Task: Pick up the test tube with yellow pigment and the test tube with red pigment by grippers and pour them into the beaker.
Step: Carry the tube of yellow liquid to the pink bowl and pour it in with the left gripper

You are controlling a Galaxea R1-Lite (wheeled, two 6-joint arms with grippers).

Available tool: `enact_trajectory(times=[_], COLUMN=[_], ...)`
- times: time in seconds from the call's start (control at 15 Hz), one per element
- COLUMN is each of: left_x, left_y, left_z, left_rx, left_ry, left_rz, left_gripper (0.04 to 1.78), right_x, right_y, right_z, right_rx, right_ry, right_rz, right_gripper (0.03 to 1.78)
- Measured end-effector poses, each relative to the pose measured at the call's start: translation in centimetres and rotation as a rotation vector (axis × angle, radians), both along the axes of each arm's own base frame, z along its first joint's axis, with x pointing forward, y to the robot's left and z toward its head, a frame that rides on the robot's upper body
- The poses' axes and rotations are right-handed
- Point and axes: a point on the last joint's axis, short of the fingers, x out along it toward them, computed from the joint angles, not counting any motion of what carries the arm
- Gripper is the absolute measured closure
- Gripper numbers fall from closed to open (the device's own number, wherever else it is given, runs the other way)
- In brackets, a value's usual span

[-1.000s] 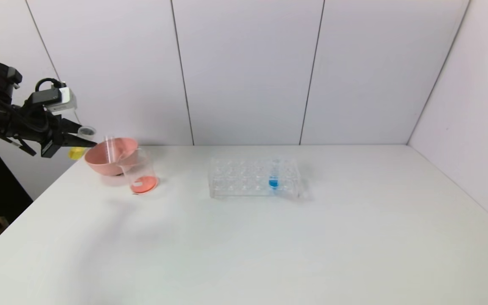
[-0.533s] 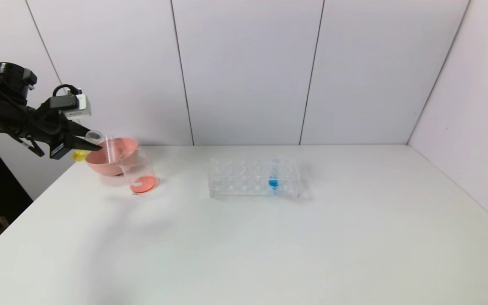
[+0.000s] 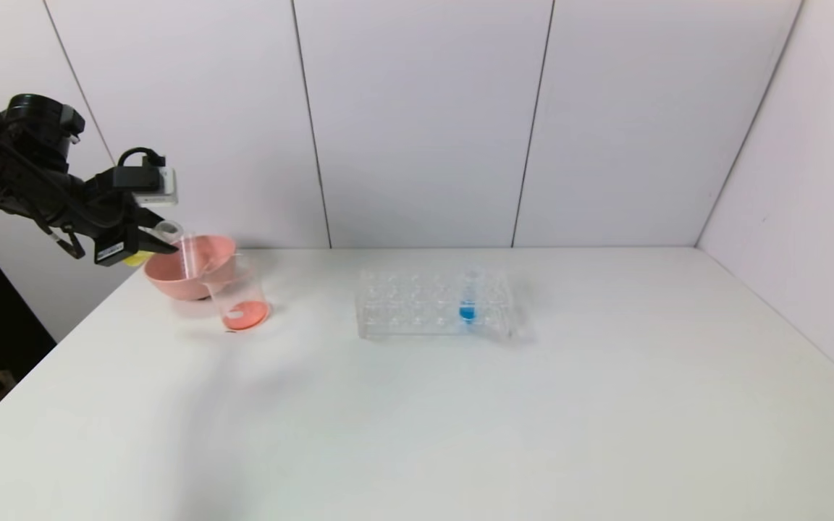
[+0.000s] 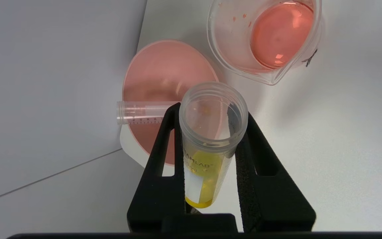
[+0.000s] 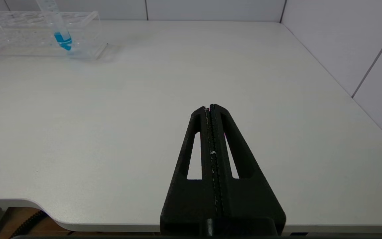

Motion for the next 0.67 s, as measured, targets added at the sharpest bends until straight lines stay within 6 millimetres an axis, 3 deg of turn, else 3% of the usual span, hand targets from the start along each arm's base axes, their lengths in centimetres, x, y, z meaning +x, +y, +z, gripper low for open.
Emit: enact_trajectory(times=[0.67], left_x=[0.13], left_y=[-1.1], left_z=[0.46], left_rx=[0.036], left_ry=[-0.037], left_rz=[-0.054], left_gripper=[1.37], right_x=[0.0], right_y=[0.0], right_z=[0.0], right_rx=[0.0], right_ry=[0.0], right_rz=[0.0], right_gripper=[1.7])
